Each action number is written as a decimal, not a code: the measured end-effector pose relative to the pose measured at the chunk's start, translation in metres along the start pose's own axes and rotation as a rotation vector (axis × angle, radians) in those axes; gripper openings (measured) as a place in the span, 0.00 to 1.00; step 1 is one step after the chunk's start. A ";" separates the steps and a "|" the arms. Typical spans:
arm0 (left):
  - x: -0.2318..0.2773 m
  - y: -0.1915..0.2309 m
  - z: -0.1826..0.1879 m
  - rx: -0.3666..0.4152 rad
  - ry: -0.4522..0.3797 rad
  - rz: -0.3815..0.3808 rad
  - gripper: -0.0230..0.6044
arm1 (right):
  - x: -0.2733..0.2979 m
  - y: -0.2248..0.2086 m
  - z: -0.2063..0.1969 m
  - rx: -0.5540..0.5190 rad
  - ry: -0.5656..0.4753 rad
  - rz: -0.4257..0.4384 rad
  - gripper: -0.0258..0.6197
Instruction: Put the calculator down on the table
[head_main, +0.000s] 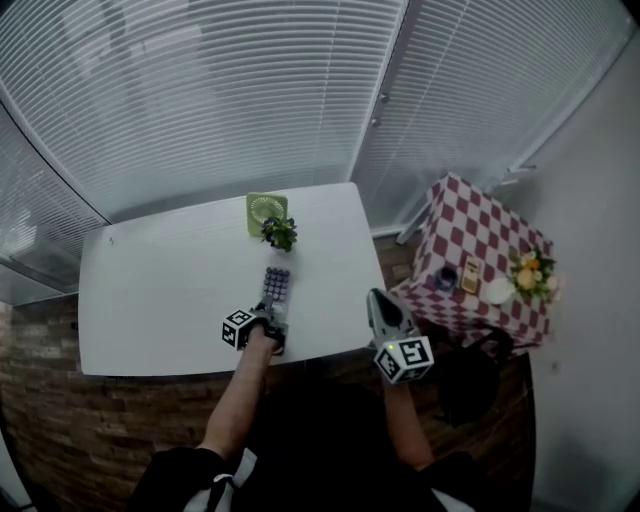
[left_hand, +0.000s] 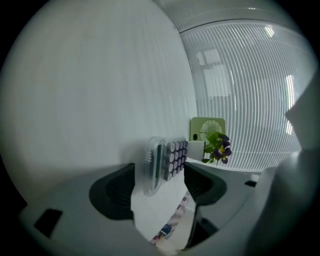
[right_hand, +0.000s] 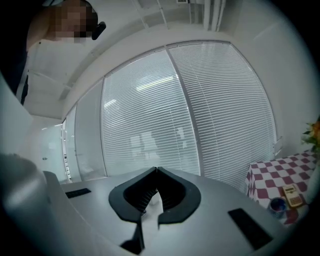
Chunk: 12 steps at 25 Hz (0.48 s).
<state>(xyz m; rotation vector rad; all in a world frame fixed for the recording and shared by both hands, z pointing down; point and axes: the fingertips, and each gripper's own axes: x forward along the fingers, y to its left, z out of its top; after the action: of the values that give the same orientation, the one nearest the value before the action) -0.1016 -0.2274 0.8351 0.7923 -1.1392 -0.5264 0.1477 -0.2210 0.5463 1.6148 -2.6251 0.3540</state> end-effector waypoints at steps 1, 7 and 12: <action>-0.003 0.001 -0.001 -0.014 0.001 -0.012 0.49 | 0.000 -0.002 -0.002 0.008 0.004 -0.002 0.05; -0.025 -0.018 0.017 -0.019 -0.067 -0.162 0.49 | 0.002 0.000 -0.010 0.020 0.020 0.004 0.05; -0.040 -0.047 0.025 -0.031 -0.083 -0.346 0.49 | 0.006 0.006 -0.008 0.035 0.015 0.032 0.05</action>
<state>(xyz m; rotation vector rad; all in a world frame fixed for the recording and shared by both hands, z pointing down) -0.1380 -0.2351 0.7801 0.9539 -1.0711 -0.8700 0.1383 -0.2220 0.5543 1.5753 -2.6504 0.4140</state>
